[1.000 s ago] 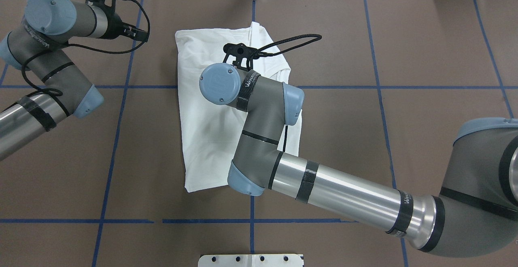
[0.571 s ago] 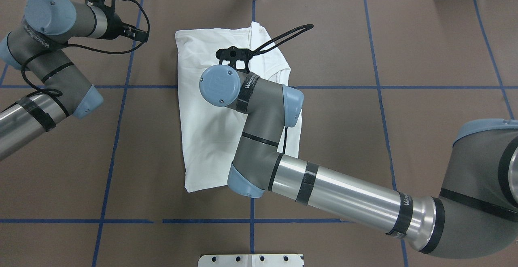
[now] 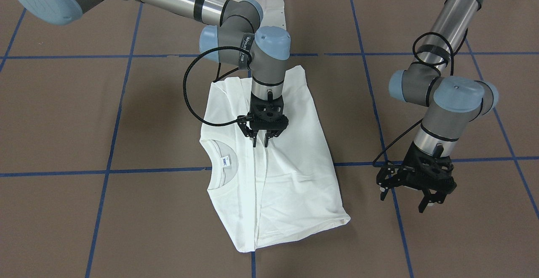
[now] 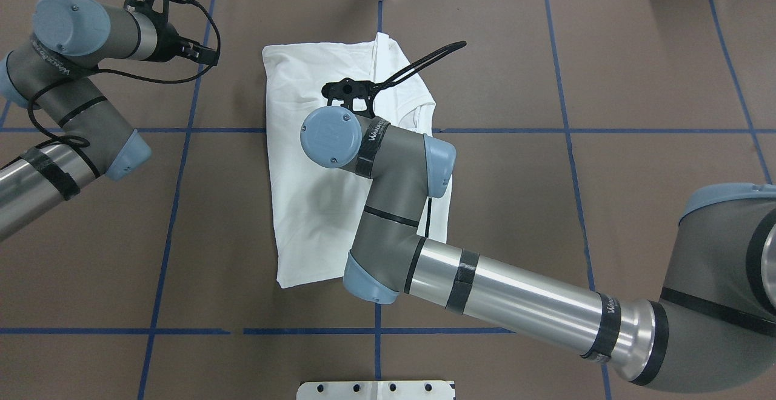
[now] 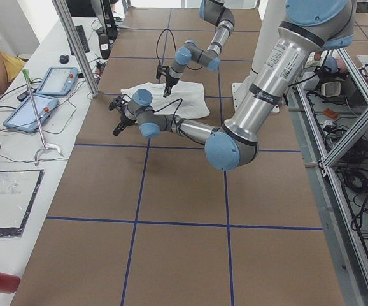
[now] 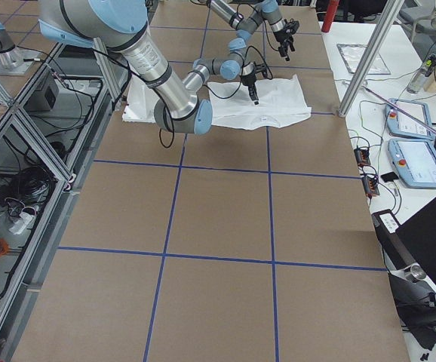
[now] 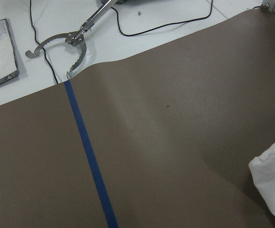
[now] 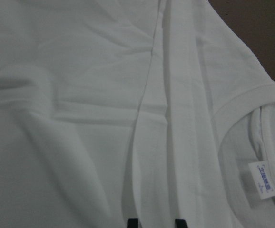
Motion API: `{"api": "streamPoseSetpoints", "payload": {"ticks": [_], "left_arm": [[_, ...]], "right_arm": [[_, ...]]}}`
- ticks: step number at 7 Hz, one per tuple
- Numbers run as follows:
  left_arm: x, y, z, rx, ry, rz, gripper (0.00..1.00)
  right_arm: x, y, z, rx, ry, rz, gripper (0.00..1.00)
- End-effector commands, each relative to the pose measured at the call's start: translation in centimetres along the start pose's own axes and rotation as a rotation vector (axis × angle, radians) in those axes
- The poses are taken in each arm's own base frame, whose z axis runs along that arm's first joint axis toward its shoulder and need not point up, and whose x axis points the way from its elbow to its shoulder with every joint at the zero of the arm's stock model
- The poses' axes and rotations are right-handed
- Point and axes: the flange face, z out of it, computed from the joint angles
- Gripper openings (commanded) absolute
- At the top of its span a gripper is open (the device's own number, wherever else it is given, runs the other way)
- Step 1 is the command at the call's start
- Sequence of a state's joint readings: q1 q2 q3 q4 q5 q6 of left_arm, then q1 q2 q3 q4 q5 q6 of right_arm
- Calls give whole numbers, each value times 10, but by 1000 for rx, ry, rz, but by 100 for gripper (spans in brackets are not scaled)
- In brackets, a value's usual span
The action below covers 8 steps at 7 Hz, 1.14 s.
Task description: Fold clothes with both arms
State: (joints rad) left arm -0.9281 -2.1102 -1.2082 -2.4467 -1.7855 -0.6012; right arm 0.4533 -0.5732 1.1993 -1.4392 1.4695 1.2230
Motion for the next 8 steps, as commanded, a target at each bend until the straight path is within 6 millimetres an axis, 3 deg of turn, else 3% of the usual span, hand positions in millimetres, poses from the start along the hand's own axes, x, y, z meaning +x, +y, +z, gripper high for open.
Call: {"api": "streamPoseSetpoints", "payload": {"ticks": [1, 3, 5, 6, 8], "left_arm": [[-1, 1, 0, -2, -1, 0, 100], [0, 1, 0, -1, 1, 1, 100], [0, 2, -1, 4, 4, 0, 100], [-6, 11, -2, 10, 9, -10, 100], [-5, 12, -3, 18, 16, -12, 100]], "right_arm": [[0, 1, -3, 2, -6, 15, 0], [22, 7, -5, 6, -16, 22, 0], [96, 31, -6, 14, -26, 18, 0], [121, 38, 1, 11, -12, 11, 0], [133, 26, 4, 23, 2, 22, 0]]}}
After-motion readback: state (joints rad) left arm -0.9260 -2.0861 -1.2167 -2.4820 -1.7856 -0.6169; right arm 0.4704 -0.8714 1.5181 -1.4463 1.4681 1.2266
